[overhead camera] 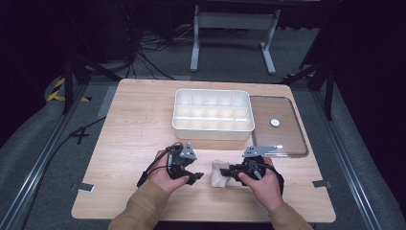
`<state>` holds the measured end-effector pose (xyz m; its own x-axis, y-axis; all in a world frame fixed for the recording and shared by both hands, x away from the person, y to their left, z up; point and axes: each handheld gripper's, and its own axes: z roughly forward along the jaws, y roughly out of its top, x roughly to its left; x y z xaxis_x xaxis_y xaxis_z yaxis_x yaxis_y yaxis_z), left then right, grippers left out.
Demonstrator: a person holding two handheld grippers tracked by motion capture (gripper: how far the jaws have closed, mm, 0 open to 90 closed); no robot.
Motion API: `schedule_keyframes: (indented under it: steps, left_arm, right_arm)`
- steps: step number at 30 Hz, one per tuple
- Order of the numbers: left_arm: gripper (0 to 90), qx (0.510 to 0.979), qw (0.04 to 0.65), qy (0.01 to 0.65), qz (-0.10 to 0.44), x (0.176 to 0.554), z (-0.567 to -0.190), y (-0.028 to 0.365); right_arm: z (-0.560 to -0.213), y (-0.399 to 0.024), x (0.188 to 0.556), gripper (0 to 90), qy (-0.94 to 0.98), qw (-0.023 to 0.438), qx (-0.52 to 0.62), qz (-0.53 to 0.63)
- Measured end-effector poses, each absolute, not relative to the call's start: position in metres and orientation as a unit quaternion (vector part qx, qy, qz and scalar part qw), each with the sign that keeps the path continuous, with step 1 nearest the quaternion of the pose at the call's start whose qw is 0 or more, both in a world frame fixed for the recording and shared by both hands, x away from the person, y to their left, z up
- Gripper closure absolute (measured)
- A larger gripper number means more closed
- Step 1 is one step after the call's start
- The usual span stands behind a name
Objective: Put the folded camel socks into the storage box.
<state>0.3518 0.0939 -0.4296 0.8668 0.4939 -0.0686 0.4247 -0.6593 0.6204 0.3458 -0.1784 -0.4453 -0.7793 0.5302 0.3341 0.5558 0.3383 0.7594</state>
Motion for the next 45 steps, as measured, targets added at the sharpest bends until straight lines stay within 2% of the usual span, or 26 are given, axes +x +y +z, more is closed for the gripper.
schedule_keyframes:
  steps: [28, 36, 40, 45]
  left_arm:
    - [37.3, 0.906, 0.324, 0.266, 0.059, 0.357, -0.427, 0.098]
    - [37.2, 0.904, 0.328, 0.269, 0.062, 0.359, -0.423, 0.102]
    - [36.9, 0.903, 0.327, 0.273, 0.061, 0.359, -0.423, 0.103]
    - [36.9, 0.901, 0.328, 0.277, 0.060, 0.359, -0.421, 0.105]
  right_arm:
    - [-0.413, -0.224, 0.348, 76.0, -0.811, -0.097, -0.338, -0.467]
    - [-0.406, -0.233, 0.350, 75.6, -0.806, -0.106, -0.341, -0.473]
    - [-0.402, -0.235, 0.352, 75.3, -0.799, -0.085, -0.346, -0.484]
    - [-0.390, -0.237, 0.359, 75.3, -0.811, -0.098, -0.340, -0.466]
